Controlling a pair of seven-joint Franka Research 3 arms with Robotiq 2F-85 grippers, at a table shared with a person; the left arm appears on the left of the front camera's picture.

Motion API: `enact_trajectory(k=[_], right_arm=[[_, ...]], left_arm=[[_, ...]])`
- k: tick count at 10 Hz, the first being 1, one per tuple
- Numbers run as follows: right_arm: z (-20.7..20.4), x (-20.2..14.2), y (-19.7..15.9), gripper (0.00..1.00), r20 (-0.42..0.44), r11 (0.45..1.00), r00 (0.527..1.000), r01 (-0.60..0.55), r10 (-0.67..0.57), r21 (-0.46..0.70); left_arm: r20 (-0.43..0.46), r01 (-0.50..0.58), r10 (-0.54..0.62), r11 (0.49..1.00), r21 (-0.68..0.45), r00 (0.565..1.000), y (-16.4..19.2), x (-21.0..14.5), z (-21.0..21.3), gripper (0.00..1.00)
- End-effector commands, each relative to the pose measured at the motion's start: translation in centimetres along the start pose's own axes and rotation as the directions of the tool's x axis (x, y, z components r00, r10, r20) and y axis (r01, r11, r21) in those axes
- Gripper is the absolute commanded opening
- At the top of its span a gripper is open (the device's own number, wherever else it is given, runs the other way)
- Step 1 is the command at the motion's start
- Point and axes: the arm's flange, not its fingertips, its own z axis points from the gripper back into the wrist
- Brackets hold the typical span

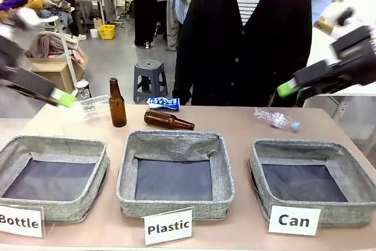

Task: Sort the can waste into the basket.
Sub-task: Pick up the can waste from the table and place it in the right Fabric basket.

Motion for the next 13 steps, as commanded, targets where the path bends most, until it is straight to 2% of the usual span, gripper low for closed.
enact_trajectory(k=[1, 2, 3, 4, 5, 7, 8, 12, 13], right_arm=[[4.2, -5.2, -7.7, 1.0, 0.168, 0.973, 0.963, 0.189, -0.21, 0.135], [6.1, -6.7, -11.1, 1.0, 0.225, 0.936, 0.922, 0.263, -0.315, 0.235], [7.5, -8.2, -14.7, 1.0, 0.266, 0.885, 0.862, 0.348, -0.432, 0.309], [8.0, -9.1, -17.2, 1.0, 0.273, 0.842, 0.812, 0.421, -0.515, 0.337], [8.3, -9.9, -19.2, 1.0, 0.273, 0.811, 0.778, 0.465, -0.566, 0.356], [8.4, -11.3, -21.9, 1.0, 0.3, 0.765, 0.708, 0.546, -0.639, 0.341], [11.8, -8.1, -22.2, 1.0, 0.281, 0.789, 0.747, 0.507, -0.603, 0.346], [11.8, -8.1, -22.2, 1.0, 0.281, 0.789, 0.747, 0.507, -0.603, 0.346], [11.8, -8.1, -22.2, 1.0, 0.281, 0.789, 0.747, 0.507, -0.603, 0.346]], left_arm=[[0.183, -0.151, 0.171, 0.981, -0.119, 0.968, 7.1, -8.4, 4.2, 1.0], [0.307, -0.221, 0.261, 0.962, -0.161, 0.915, 10.3, -11.0, 6.3, 1.0], [0.363, -0.287, 0.364, 0.925, -0.249, 0.858, 13.5, -13.5, 8.0, 1.0], [0.399, -0.318, 0.41, 0.907, -0.278, 0.82, 14.2, -14.4, 7.5, 1.0], [0.449, -0.386, 0.473, 0.88, -0.276, 0.758, 14.5, -15.3, 7.0, 1.0], [0.535, -0.425, 0.49, 0.87, -0.25, 0.689, 12.7, -16.2, 5.5, 1.0], [0.448, -0.413, 0.499, 0.867, -0.28, 0.742, 17.1, -16.2, 10.6, 1.0], [0.448, -0.413, 0.499, 0.867, -0.28, 0.742, 17.1, -16.2, 10.6, 1.0], [0.431, -0.438, 0.527, 0.85, -0.295, 0.733, 17.1, -16.4, 10.1, 1.0]])
